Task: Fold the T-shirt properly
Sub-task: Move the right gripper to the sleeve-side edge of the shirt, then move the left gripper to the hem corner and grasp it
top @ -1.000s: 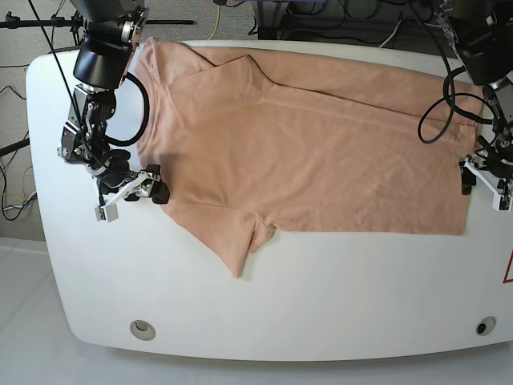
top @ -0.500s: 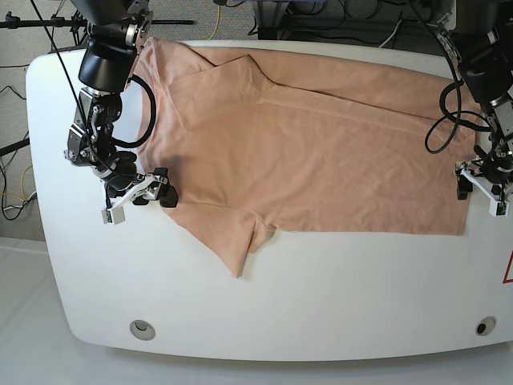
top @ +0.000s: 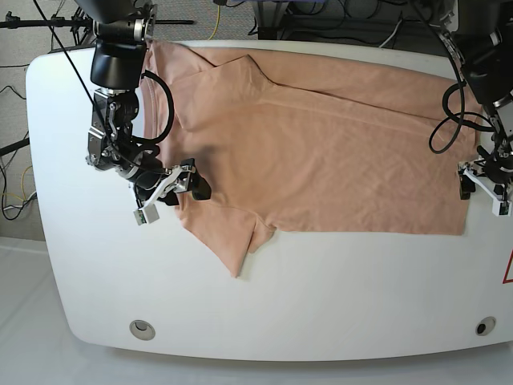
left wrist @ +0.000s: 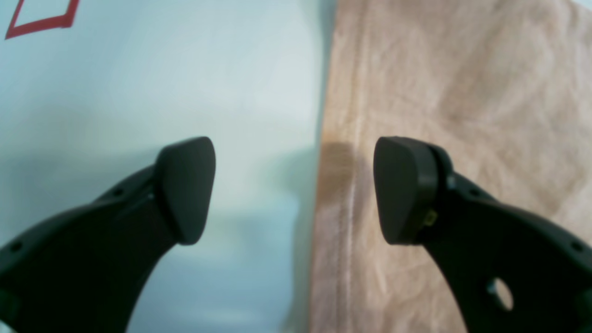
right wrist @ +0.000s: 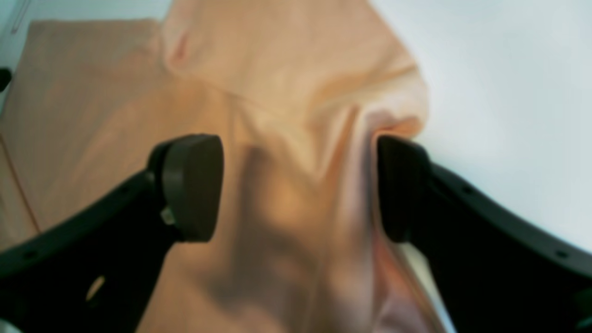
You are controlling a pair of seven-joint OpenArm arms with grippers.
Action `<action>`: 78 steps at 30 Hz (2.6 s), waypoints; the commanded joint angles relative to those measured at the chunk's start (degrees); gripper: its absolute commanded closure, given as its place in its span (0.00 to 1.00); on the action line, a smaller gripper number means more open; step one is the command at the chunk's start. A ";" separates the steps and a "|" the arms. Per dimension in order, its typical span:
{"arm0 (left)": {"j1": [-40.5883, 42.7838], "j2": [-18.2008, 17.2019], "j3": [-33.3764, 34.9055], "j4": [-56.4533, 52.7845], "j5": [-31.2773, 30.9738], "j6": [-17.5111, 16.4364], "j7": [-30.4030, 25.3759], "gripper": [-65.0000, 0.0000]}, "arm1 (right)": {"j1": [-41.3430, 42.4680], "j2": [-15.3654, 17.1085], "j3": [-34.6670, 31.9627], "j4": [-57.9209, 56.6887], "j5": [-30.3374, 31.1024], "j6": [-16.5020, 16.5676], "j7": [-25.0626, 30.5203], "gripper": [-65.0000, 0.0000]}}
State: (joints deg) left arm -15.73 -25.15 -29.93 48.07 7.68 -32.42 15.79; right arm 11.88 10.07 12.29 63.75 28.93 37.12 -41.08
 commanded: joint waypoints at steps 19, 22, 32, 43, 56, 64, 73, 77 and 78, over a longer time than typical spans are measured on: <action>-4.54 -1.18 -0.18 0.94 -0.78 0.20 -1.33 0.22 | 0.21 -0.18 -0.65 -0.41 -1.98 -0.42 -3.27 0.99; -5.42 -0.48 0.00 0.85 -0.78 0.20 -2.30 0.22 | 0.12 0.44 -0.65 -0.41 -1.98 -0.33 -3.27 1.00; -6.38 0.75 2.64 -3.02 -0.78 0.29 -8.28 0.22 | 0.03 0.62 -0.65 -0.41 -1.98 -0.33 -3.27 1.00; -10.69 0.31 2.46 -16.21 -0.78 0.73 -14.87 0.22 | 0.03 0.62 -0.56 -0.41 -1.98 -0.51 -3.27 1.00; -11.13 -0.66 2.37 -17.70 -0.78 0.73 -16.10 0.22 | 0.03 0.62 -0.38 -0.41 -1.98 -0.51 -3.27 1.00; -11.22 0.93 2.55 -17.79 -0.69 0.73 -16.10 0.22 | 0.03 0.62 -0.29 -0.41 -1.98 -0.51 -3.27 1.00; -11.13 1.98 2.64 -17.79 -0.61 0.73 -16.10 0.22 | 0.03 0.62 -0.29 -0.41 -1.98 -0.60 -3.27 1.00; -11.04 2.25 2.64 -17.79 -0.61 0.73 -16.10 0.22 | -0.06 0.62 -0.21 -0.41 -1.98 -0.60 -3.27 1.00; -11.04 2.51 2.64 -17.79 -0.61 0.73 -16.10 0.22 | -0.06 0.62 -0.21 -0.41 -1.98 -0.60 -3.27 1.00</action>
State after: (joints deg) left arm -25.47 -21.93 -27.20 29.52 7.70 -31.75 0.56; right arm 11.42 10.04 12.03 63.00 28.75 37.47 -42.57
